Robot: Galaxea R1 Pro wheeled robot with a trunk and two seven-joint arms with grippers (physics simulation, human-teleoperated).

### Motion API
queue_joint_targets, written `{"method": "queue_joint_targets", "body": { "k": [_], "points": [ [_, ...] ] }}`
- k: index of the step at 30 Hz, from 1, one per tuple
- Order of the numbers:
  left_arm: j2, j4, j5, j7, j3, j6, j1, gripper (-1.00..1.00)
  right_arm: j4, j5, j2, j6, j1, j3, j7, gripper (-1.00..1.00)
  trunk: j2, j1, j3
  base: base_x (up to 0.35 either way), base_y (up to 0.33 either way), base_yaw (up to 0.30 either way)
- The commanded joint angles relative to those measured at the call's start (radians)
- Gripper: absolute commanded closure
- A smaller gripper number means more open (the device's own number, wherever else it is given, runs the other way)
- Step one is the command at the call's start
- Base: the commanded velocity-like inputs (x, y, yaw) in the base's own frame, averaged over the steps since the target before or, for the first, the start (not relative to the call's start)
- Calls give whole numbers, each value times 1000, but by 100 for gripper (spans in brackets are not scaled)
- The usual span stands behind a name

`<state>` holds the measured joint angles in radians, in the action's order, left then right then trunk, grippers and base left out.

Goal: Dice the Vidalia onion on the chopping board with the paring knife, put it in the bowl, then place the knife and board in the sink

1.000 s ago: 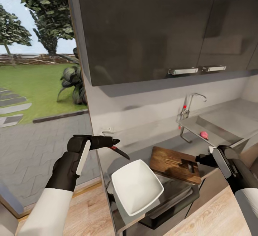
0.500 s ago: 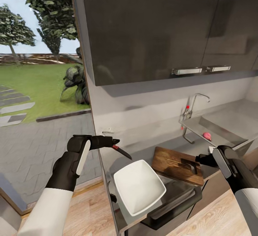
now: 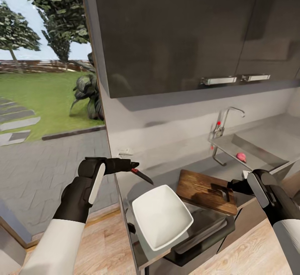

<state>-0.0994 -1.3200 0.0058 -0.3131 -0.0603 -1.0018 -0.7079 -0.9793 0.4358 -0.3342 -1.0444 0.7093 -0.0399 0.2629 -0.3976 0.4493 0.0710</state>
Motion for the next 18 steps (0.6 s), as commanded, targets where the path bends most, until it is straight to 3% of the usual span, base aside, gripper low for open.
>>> {"method": "queue_joint_targets", "body": {
  "k": [1, 18],
  "points": [
    [0, -1, 0, -1, 0, -5, -1, -100, -1, 11, 0, -3, 1, 0, 9, -100, -2, 1, 3, 0, 0, 0],
    [0, -1, 0, -1, 0, -4, -1, -100, -1, 11, 0, -3, 1, 0, 9, -100, -2, 1, 19, 0, 0, 0]
  ]
}}
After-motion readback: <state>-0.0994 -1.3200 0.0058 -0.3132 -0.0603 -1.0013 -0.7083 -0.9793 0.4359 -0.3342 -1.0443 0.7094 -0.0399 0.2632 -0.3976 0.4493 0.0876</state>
